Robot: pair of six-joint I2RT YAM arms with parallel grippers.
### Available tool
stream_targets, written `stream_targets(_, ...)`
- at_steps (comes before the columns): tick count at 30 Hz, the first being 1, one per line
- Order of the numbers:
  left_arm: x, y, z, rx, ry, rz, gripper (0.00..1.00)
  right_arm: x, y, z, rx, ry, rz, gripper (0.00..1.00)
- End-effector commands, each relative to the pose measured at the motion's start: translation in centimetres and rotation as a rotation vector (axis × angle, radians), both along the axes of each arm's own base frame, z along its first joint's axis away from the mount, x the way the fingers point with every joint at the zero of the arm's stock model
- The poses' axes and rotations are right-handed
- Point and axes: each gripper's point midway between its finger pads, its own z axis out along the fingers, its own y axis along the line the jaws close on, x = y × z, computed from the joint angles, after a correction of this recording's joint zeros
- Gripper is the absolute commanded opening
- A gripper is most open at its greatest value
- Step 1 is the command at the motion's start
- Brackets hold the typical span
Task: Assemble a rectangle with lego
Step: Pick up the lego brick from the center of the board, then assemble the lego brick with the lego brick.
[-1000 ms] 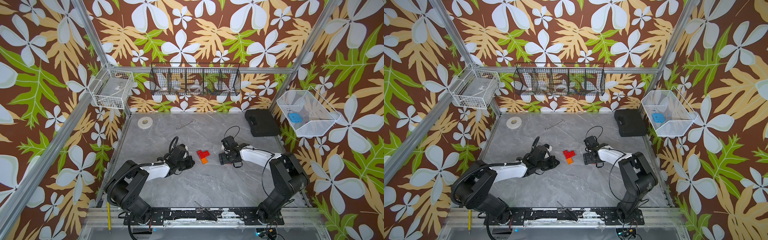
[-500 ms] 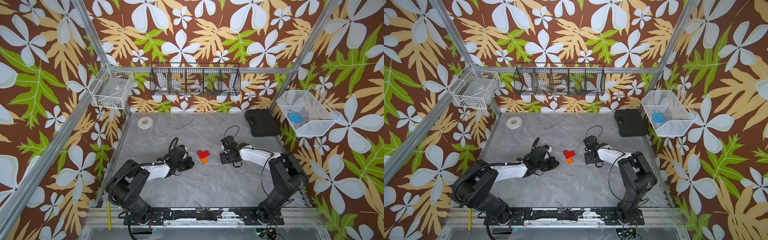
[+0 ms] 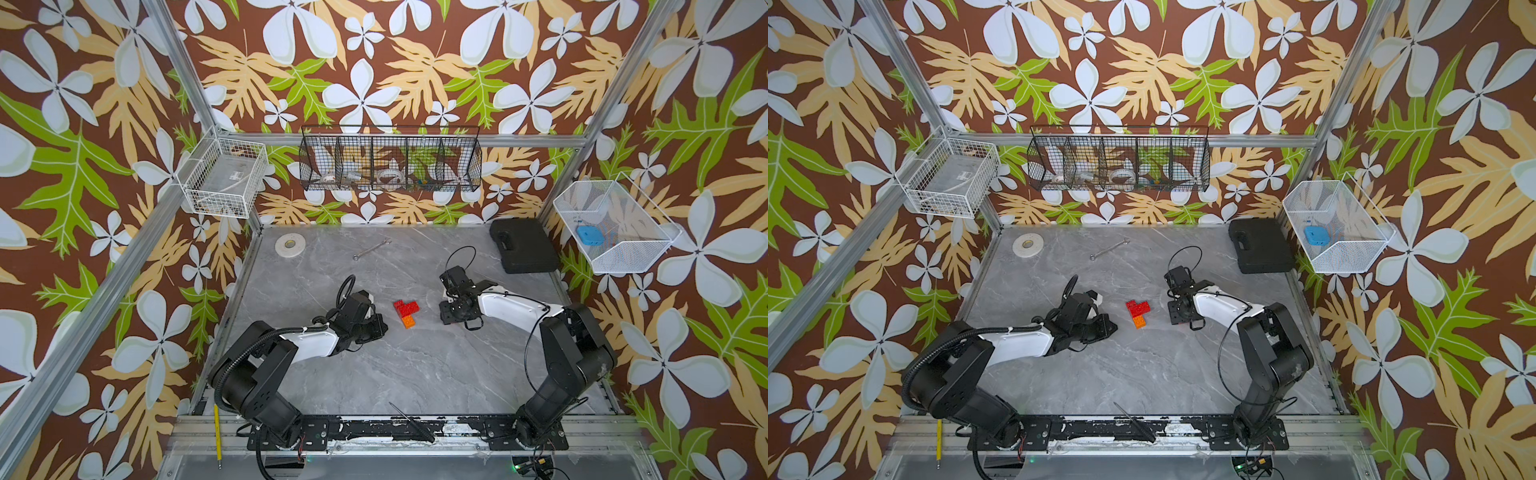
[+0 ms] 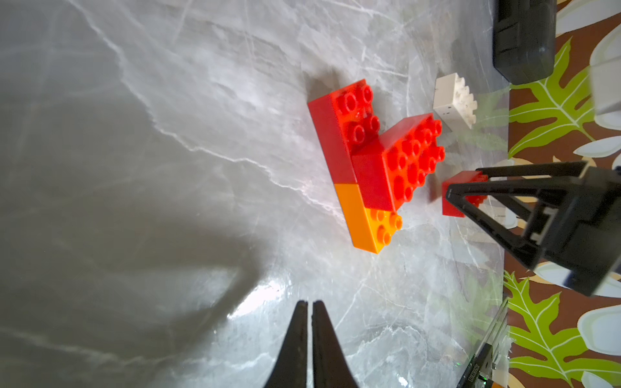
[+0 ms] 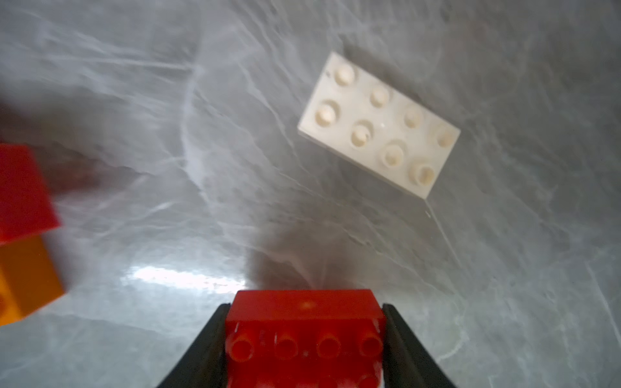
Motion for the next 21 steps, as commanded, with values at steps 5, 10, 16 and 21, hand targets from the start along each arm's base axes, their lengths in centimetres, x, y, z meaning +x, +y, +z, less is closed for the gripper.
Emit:
stream_targets(5, 0.2, 1.4, 0.5, 0.005, -0.034, 0.034, 0.09, -1.0, 4.7, 2.5, 0.033, 0.043, 0.123, 0.51)
stream_targets(10, 0.0, 2.2, 0.7, 0.013, -0.047, 0.052, 0.09, -1.4, 7.6, 1.7, 0.060, 0.065, 0.164, 0.51)
stream_targets(16, -0.2, 2.9, 0.9, 0.016, -0.055, 0.065, 0.09, -1.3, 10.7, 0.6, 0.047, 0.082, 0.221, 0.51)
stream_targets(21, -0.3, 3.3, 0.9, 0.016, -0.058, 0.070, 0.09, -0.8, 11.0, 0.1, 0.018, 0.085, 0.232, 0.52)
